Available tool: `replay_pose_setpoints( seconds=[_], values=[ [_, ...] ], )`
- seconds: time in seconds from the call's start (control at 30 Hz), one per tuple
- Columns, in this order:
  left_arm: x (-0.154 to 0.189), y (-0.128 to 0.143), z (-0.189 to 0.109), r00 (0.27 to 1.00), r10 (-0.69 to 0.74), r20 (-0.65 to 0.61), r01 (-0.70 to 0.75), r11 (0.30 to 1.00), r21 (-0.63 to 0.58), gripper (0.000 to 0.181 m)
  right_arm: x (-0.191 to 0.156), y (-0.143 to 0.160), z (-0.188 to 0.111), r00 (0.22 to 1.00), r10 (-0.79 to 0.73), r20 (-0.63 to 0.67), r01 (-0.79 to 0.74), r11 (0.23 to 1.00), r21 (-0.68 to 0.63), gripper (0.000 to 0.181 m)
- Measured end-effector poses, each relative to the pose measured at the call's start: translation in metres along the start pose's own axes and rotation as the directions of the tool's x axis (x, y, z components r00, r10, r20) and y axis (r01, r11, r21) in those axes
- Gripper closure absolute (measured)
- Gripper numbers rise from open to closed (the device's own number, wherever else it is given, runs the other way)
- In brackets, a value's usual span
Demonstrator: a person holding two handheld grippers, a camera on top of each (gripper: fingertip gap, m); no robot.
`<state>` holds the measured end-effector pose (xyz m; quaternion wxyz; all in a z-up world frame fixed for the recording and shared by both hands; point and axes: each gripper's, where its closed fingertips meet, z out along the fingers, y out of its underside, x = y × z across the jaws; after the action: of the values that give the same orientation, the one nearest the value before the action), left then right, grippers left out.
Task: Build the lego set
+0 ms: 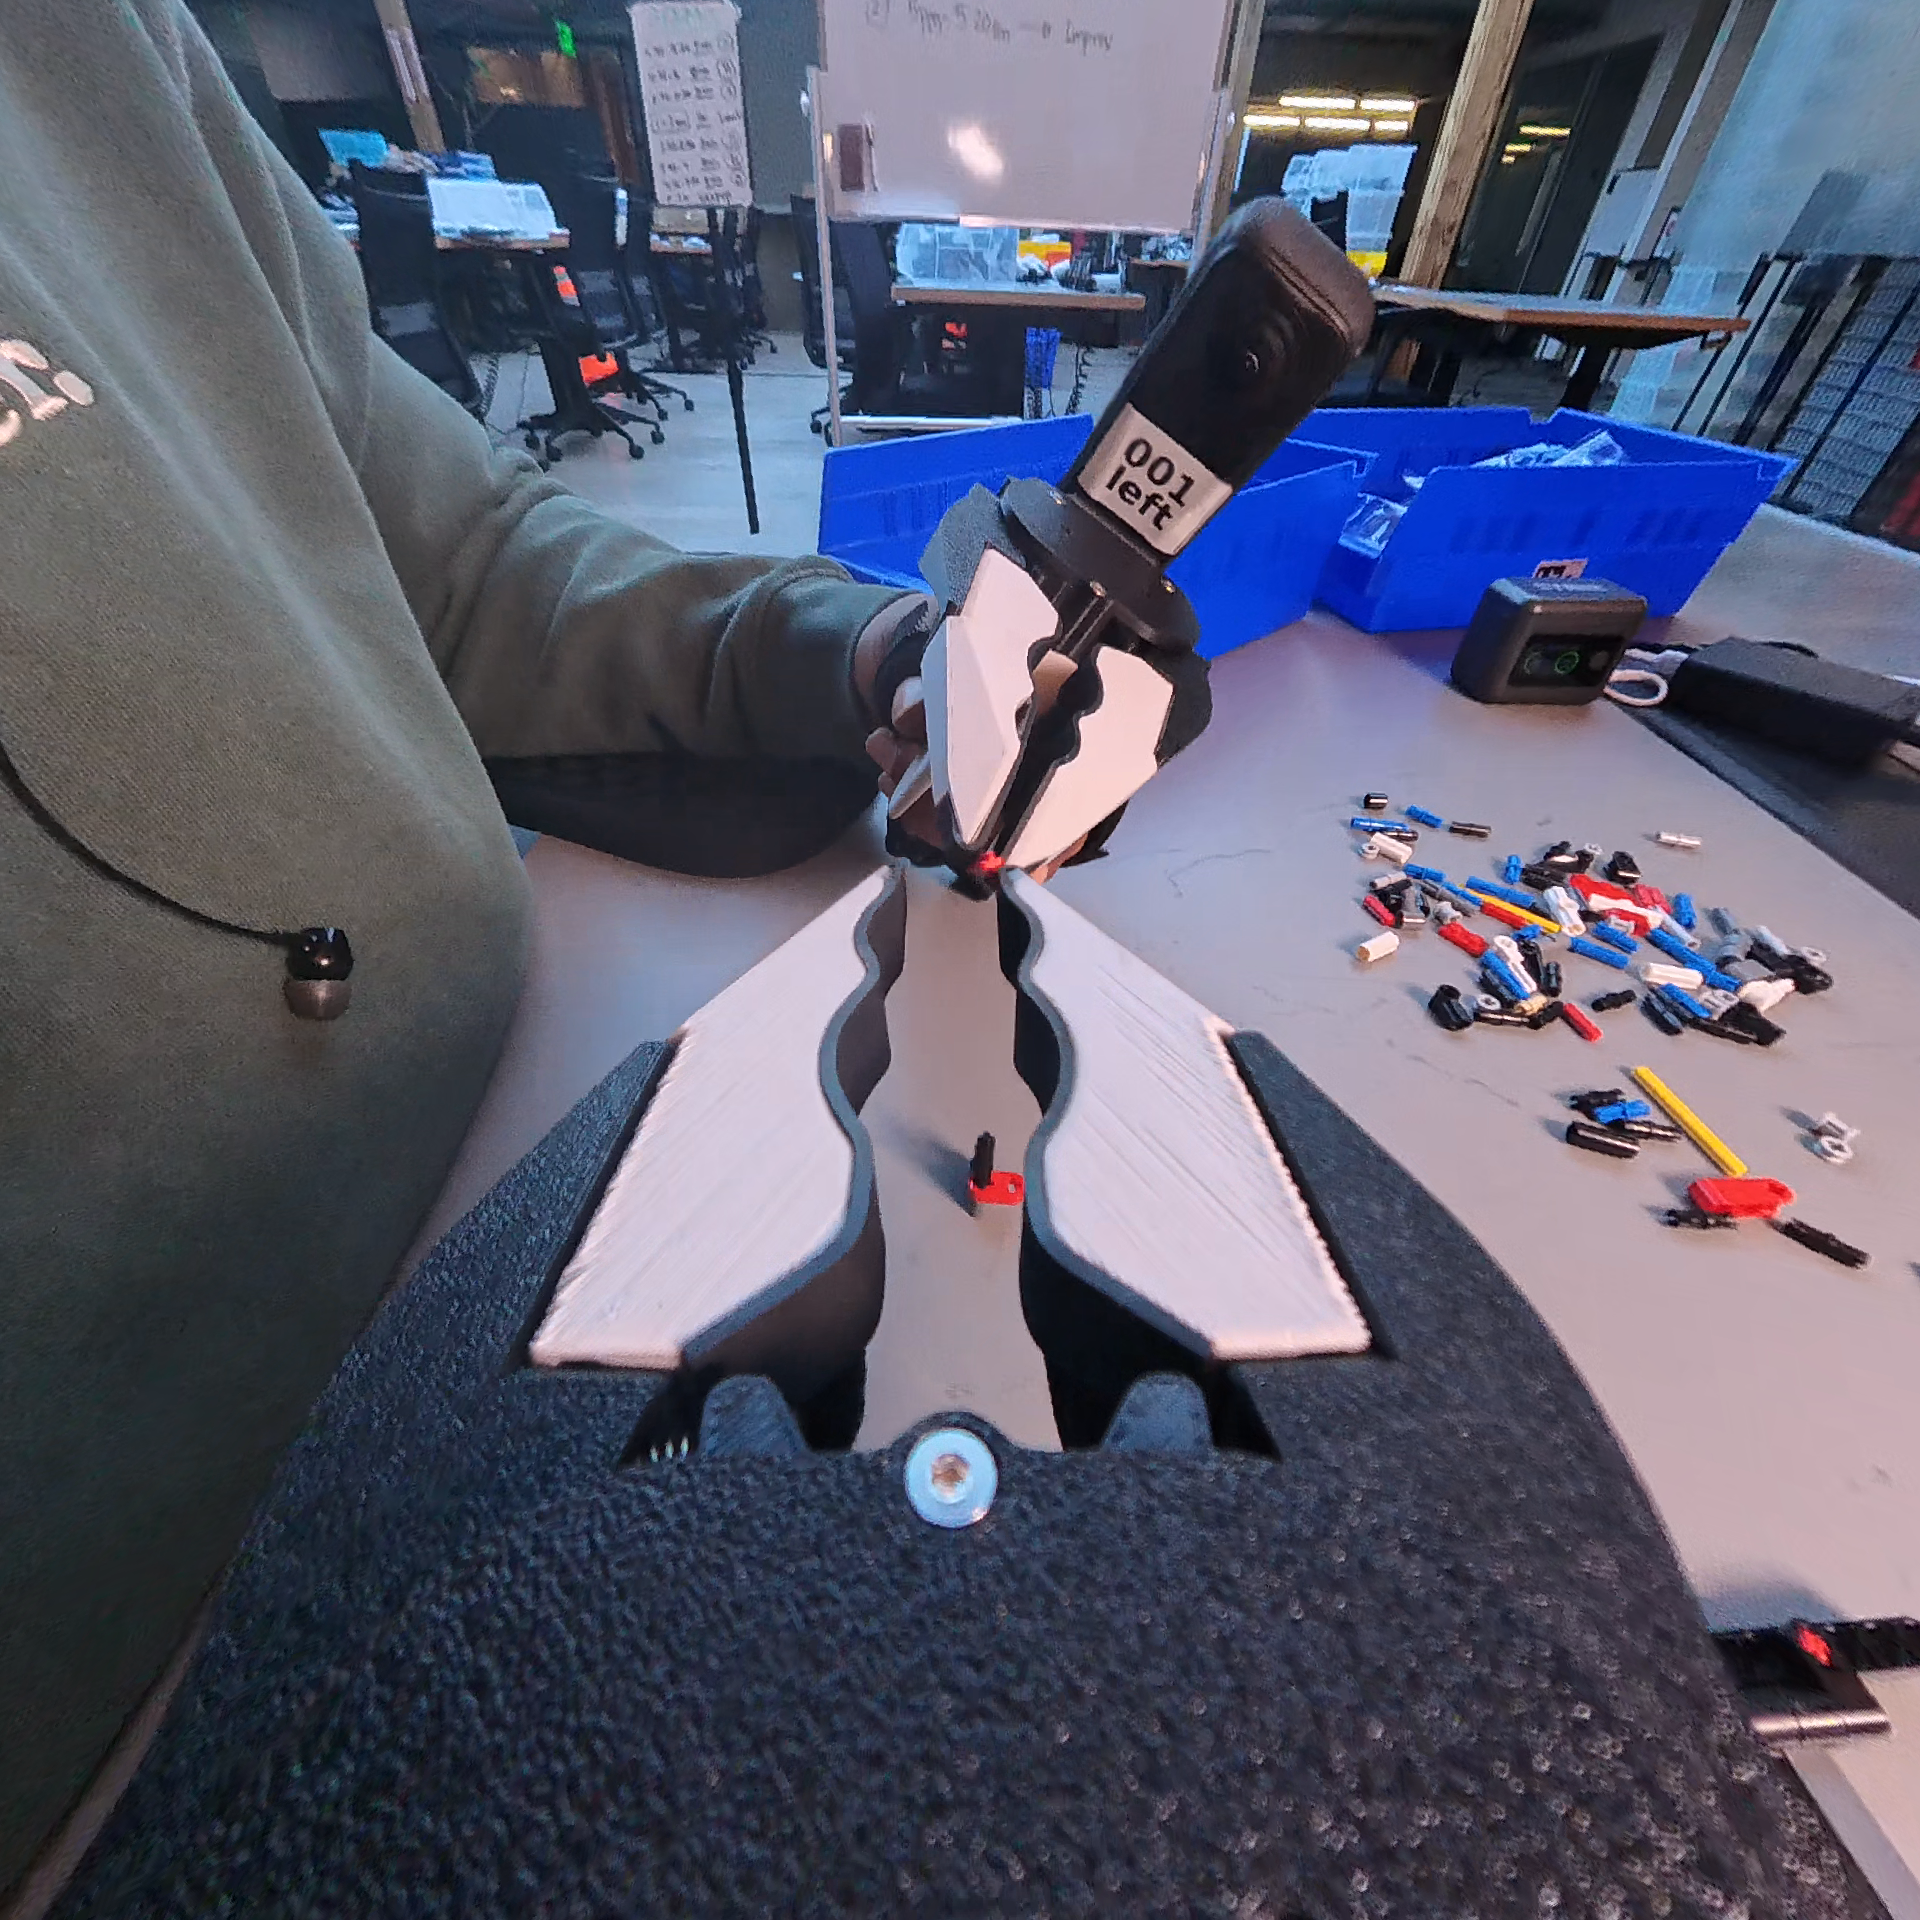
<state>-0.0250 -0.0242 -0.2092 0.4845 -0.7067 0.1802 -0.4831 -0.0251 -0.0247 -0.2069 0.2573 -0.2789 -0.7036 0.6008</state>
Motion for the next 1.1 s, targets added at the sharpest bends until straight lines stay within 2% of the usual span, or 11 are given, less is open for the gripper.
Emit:
replay_pose_setpoints(
  seconds=[0.17, 0.6, 0.73, 0.83, 1.1],
  values=[
    [0.008, -0.002, 0.005, 0.999, -0.018, -0.048, 0.019, 1.0, 0.011, 0.178, -0.002, -0.005, 0.0, 1.0, -0.002, 0.003, 0.002, 1.0, 0.02, 0.171],
    [0.017, -0.001, 0.01, 0.988, -0.089, -0.13, 0.091, 0.996, 0.003, 0.178, -0.007, -0.003, 0.001, 1.0, -0.015, 0.02, 0.015, 1.0, 0.004, 0.171],
    [0.018, 0.0, 0.01, 0.981, -0.116, -0.153, 0.117, 0.993, -0.002, 0.178, -0.01, -0.005, 0.002, 0.999, -0.008, 0.032, 0.007, 1.0, 0.017, 0.165],
    [0.021, 0.0, 0.01, 0.977, -0.122, -0.175, 0.123, 0.992, -0.003, 0.178, -0.011, -0.004, 0.002, 0.999, -0.033, 0.027, 0.032, 0.999, 0.013, 0.171],
    [0.017, -0.002, 0.009, 0.978, -0.137, -0.156, 0.141, 0.99, 0.01, 0.178, -0.006, -0.003, 0.001, 1.0, -0.025, 0.005, 0.025, 1.0, 0.017, 0.173]
  ],
)
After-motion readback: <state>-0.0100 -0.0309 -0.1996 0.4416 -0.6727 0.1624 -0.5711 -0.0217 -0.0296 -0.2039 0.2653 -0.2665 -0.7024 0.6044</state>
